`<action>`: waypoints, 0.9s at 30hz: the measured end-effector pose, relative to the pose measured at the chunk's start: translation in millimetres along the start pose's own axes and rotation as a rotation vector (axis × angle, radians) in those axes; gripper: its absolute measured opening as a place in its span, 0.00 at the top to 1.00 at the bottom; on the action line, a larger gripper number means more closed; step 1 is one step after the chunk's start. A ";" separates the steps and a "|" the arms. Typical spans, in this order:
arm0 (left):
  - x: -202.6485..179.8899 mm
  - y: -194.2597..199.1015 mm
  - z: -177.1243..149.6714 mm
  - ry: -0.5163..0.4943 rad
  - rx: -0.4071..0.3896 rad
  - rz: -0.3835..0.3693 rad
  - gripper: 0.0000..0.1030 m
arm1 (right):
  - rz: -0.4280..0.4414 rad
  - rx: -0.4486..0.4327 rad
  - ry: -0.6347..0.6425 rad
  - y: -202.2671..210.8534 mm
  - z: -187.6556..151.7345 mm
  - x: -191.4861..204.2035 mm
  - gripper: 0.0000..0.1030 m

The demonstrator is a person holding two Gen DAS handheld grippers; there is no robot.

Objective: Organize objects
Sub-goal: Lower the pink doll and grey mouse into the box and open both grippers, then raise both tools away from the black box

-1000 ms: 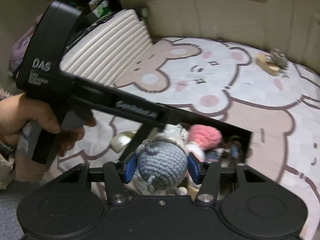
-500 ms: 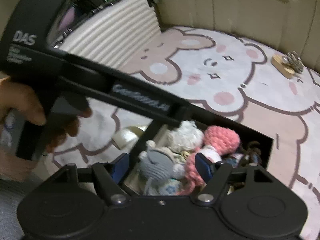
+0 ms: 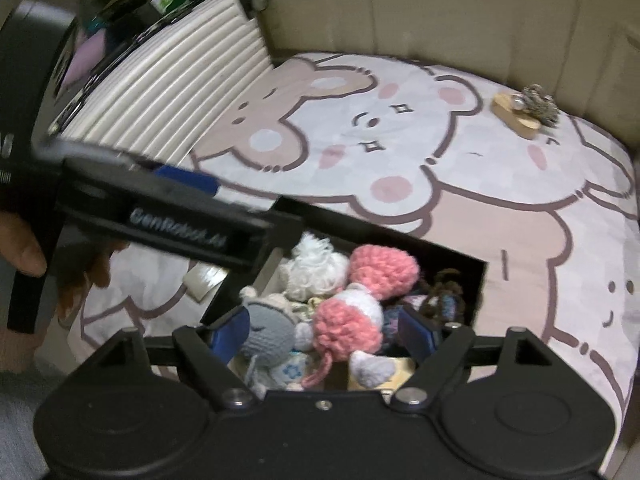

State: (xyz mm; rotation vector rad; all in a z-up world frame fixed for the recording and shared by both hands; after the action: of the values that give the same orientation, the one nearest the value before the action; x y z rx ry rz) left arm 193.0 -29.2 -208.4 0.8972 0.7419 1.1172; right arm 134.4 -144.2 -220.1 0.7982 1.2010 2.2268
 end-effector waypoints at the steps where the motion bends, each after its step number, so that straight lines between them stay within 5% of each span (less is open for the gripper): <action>1: -0.1 0.2 0.1 -0.001 -0.001 0.004 0.07 | -0.004 -0.006 -0.016 2.1 0.8 -4.1 0.19; 27: -12.7 24.7 -10.1 -0.092 -0.018 0.070 0.01 | -0.165 -0.097 -0.231 46.8 -9.0 -74.3 0.08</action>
State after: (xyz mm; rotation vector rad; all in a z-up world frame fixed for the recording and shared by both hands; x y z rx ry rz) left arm 170.3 -34.7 -190.3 0.9589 0.6276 1.1344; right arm 174.7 -221.0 -203.4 0.8582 1.0038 1.9831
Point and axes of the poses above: each gripper's, at about its wrist camera, not at the fingertips, and y roughly against the way its jaws point, x to its left, z to its top, the point moved 9 cm from there along -y, roughly the way its jaws point, and after that the axes turned 5 degrees about z, right-handed, at the moved point
